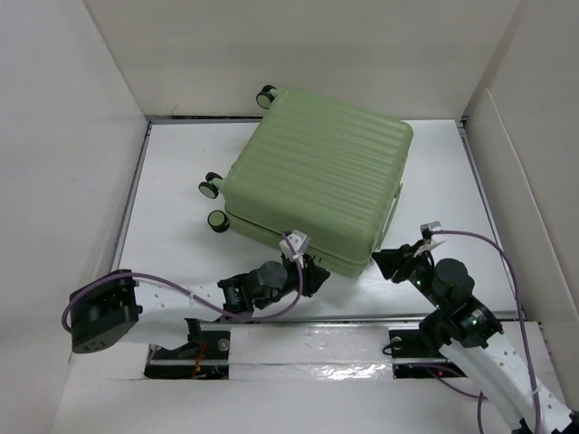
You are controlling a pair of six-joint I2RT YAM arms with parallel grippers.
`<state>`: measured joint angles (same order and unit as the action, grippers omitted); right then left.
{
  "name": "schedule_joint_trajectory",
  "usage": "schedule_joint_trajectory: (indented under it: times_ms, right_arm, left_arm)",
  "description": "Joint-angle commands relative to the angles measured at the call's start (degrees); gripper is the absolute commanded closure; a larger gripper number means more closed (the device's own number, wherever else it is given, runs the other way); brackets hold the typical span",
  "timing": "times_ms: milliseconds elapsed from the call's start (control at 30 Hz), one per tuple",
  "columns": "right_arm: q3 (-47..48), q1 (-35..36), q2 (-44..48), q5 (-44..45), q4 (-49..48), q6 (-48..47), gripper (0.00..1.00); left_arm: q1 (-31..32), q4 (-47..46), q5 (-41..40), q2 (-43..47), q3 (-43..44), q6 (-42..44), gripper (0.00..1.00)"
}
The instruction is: Pack the luggage
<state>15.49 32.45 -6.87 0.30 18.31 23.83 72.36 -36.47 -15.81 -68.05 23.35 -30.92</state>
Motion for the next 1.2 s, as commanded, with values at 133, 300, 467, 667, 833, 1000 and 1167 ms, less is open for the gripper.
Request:
schedule_joint_trajectory:
  times_ms: [133,300,467,667,833,1000,1167]
  right_arm:
    - [1.1,3.1,-3.7,3.7,2.0,3.4,0.54]
    - [8.2,3.1,-3.4,5.2,13.2,6.3,0.86]
    - [10.6,4.4,-11.0,0.2,16.4,4.6,0.78]
    - [7.9,5.6,-12.8,0.8,9.4,2.5,0.52]
    - [7.5,5.6,-13.3,1.2,3.7,-1.4,0.49]
    - [6.2,5.6,-18.3,0.5,-3.6,-3.5,0.55]
    - [5.2,6.2,-23.0,-1.9,-5.4,-4.3,0.70]
  left_arm:
    - [-4.7,-6.9,8.2,-0.9,2.6,-0.6,0.83]
    - [-4.7,-8.2,12.6,-5.1,4.4,0.1,0.82]
    - [-5.2,-9.5,12.4,-6.5,5.2,-0.6,0.82]
    - [-6.3,-9.8,13.3,-6.4,4.9,-0.7,0.82]
    - [-6.8,-10.3,13.3,-7.1,4.9,-1.0,0.82]
    - [-6.8,-10.4,12.9,-7.8,5.1,-1.3,0.82]
    - [-7.3,-10.3,12.3,-7.7,5.2,-1.3,0.82]
